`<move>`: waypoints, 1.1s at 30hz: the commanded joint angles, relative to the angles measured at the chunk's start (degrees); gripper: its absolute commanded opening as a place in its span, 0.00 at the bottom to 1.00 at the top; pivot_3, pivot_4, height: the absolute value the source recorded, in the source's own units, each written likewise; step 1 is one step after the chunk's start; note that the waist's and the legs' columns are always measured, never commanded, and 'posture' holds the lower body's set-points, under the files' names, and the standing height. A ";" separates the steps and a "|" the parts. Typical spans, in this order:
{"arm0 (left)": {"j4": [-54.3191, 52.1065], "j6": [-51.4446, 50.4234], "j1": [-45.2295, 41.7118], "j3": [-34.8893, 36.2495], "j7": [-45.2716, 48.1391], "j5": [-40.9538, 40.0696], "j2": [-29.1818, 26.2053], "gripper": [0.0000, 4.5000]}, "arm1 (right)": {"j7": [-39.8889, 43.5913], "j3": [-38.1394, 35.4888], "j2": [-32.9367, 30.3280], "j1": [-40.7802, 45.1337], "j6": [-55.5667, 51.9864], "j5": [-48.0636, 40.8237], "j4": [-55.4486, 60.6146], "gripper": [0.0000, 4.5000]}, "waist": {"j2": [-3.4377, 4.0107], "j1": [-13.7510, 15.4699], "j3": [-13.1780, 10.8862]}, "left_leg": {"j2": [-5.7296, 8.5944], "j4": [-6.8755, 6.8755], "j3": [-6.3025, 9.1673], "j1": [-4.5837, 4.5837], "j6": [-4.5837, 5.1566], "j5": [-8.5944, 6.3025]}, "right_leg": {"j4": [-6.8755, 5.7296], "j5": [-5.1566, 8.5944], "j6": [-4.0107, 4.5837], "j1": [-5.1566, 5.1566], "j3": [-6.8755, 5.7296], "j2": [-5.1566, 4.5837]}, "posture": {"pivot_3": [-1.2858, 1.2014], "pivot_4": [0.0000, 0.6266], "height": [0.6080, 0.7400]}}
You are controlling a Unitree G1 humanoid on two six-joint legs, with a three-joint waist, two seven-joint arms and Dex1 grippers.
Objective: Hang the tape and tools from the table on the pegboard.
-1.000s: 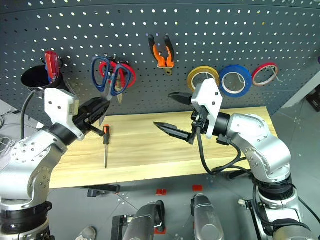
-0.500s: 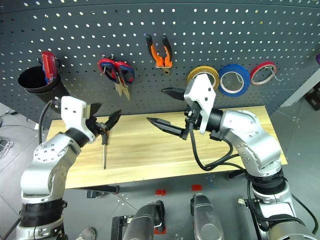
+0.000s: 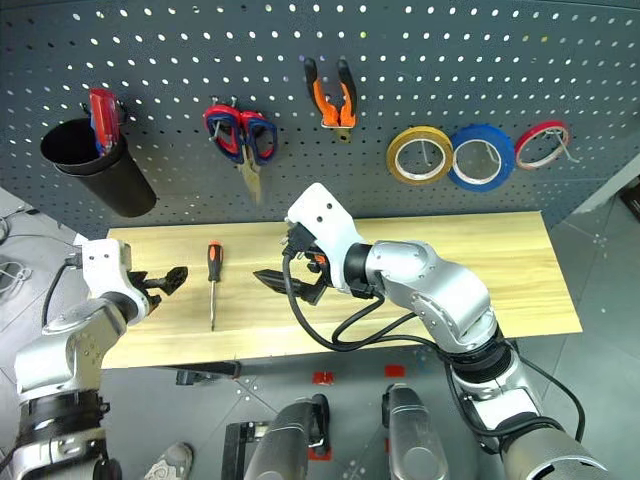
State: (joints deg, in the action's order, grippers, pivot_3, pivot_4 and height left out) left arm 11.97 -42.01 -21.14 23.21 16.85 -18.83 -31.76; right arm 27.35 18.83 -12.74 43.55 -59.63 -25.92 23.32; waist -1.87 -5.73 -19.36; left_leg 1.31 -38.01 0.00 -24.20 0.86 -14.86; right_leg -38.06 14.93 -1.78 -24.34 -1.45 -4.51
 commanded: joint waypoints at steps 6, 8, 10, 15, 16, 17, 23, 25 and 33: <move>22.21 7.28 -12.51 -3.89 1.25 2.56 2.15 0.91 | 2.10 0.67 -0.10 4.00 0.14 -0.46 0.96 1.00 | -0.22 -0.32 -1.06 | 0.01 0.00 -0.04 -0.14 0.00 0.00 | 0.02 0.00 0.00 -0.12 -0.06 -0.01 | 0.42 0.68 1.00; 25.16 7.47 -13.90 -5.39 1.54 3.54 2.10 0.85 | 2.41 0.67 -0.26 4.14 0.05 -0.57 0.89 1.00 | -0.22 -0.55 -1.08 | 0.01 -0.02 -0.04 -0.33 -0.02 0.01 | 0.00 0.00 0.00 -0.34 -0.10 -0.01 | 0.41 0.68 1.00; 27.04 7.59 -14.54 -6.09 1.77 3.97 1.92 0.77 | 2.56 0.70 -0.33 4.20 -0.01 -0.59 0.84 1.00 | -0.23 -0.84 -1.08 | 0.01 -0.04 -0.11 -0.46 -0.05 0.03 | -0.04 -0.01 -0.01 -0.55 -0.10 -0.02 | 0.41 0.67 1.00; 29.10 7.98 -14.59 -7.62 2.36 5.55 0.66 0.44 | 3.29 -0.11 -0.76 4.44 -0.69 -0.99 0.42 1.00 | -0.23 -0.92 -1.07 | 0.00 -0.06 -0.22 -0.59 -0.25 0.15 | -0.13 -0.01 -0.01 -0.77 -0.08 -0.07 | 0.41 0.65 1.00; 28.50 7.78 -14.02 -7.77 2.74 5.58 0.31 0.37 | 3.45 -0.34 -0.93 4.46 -0.74 -1.01 0.33 1.00 | -0.23 -0.92 -1.07 | 0.01 -0.07 -0.22 -0.59 -0.23 0.14 | -0.15 -0.01 -0.01 -0.77 -0.07 -0.08 | 0.40 0.64 1.00; 26.97 7.86 -12.85 -8.33 3.36 5.99 -0.27 0.30 | 3.62 -0.56 -1.24 4.41 -0.68 -0.94 0.26 1.00 | -0.23 -0.93 -1.07 | 0.01 -0.08 -0.21 -0.59 -0.22 0.14 | -0.17 -0.01 -0.01 -0.77 -0.08 -0.09 | 0.40 0.63 1.00; 6.62 10.42 -0.18 -8.66 6.17 6.20 -3.08 0.12 | 5.73 -0.81 -5.12 2.33 4.46 0.91 2.09 1.00 | -0.24 -1.18 -1.05 | 0.01 -0.08 -0.24 -0.60 -0.27 0.16 | -0.25 -0.01 -0.01 -0.85 -0.03 -0.12 | 0.40 0.57 1.00; -9.65 13.59 9.72 -5.97 8.50 4.82 -3.80 0.12 | 8.76 -2.65 -7.32 0.01 9.79 0.25 4.79 1.00 | -0.33 -1.57 -0.93 | 0.01 -0.07 -0.19 -0.68 -0.27 0.17 | -0.31 -0.01 -0.01 -0.94 -0.08 -0.15 | 0.40 0.53 1.00; -38.32 16.01 22.26 5.50 10.91 0.36 -6.89 0.12 | 13.02 -10.51 -9.46 0.97 11.49 -6.93 6.75 1.00 | -0.29 -1.71 -0.81 | 0.04 0.02 -0.01 -0.71 -0.30 0.19 | -0.08 -0.09 0.12 -0.76 -0.36 -0.25 | 0.42 0.47 1.00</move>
State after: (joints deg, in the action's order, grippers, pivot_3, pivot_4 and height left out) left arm -20.62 -27.22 0.98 24.56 28.01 -17.23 -37.56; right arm 39.79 10.88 -22.08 42.96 -49.86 -31.09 27.91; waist -2.16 -7.44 -20.17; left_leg 1.35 -38.02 0.02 -24.90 0.62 -14.68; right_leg -38.19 14.81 -1.63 -25.10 -1.87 -4.75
